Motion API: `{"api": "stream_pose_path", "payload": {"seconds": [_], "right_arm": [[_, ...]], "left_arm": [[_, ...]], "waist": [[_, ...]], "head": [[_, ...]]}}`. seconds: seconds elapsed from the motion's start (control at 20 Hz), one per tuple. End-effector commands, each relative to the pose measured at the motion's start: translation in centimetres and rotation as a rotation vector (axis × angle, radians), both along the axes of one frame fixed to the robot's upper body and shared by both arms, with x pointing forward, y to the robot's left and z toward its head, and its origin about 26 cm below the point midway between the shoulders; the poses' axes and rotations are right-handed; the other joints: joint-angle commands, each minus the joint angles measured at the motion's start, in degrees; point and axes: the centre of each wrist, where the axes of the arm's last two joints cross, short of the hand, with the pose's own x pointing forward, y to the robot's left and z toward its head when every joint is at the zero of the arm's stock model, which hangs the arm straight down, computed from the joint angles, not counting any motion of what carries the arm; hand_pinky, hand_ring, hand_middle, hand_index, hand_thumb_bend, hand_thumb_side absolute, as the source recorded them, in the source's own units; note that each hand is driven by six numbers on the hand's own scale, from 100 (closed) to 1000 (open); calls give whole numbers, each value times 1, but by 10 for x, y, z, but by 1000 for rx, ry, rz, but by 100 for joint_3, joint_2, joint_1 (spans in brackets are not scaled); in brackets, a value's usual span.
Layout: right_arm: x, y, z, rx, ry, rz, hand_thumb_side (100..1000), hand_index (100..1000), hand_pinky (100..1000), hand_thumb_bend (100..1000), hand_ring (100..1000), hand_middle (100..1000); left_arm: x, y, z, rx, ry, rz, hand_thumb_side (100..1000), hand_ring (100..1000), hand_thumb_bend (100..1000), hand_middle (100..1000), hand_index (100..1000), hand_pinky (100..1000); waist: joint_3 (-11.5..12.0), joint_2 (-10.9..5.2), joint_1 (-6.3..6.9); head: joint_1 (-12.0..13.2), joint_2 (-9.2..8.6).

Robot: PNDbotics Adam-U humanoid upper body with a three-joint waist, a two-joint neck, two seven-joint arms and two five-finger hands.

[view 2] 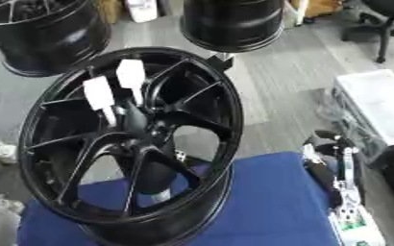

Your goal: Pull the pin out of the wheel hub.

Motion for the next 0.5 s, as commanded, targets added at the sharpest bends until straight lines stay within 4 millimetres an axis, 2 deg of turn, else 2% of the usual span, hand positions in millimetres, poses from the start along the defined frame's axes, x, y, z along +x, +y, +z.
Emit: {"api": "stream_pose_path", "payload": {"seconds": [0.05, 0.15, 0.4, 0.5], "right_arm": [[2, -4, 6, -17, -9, 17, 412, 708, 659, 100, 579, 681], [3, -2, 5, -12, -8, 26, 409, 707, 659, 100, 579, 680], [5, 4, 6, -4, -9, 54, 409, 707, 659, 100, 579, 680], [6, 5, 6, -2, -8, 59, 409, 707, 659, 100, 579, 680]], "left_arm": [[12, 3, 16, 138, 20, -10, 464, 582, 650, 641, 761, 650], [22, 3, 23, 180, 56, 8, 429, 605, 647, 667, 783, 665], [42, 14, 47, 309, 113, 85, 433, 633, 675, 700, 810, 685], [53, 11, 51, 328, 126, 90, 433, 635, 678, 703, 811, 685]], "waist": [[-44, -74, -32], [-102, -67, -63], [-245, -36, -110], [-251, -31, -119]], "head": [[45, -11], [76, -11], [208, -11], [209, -11]]}}
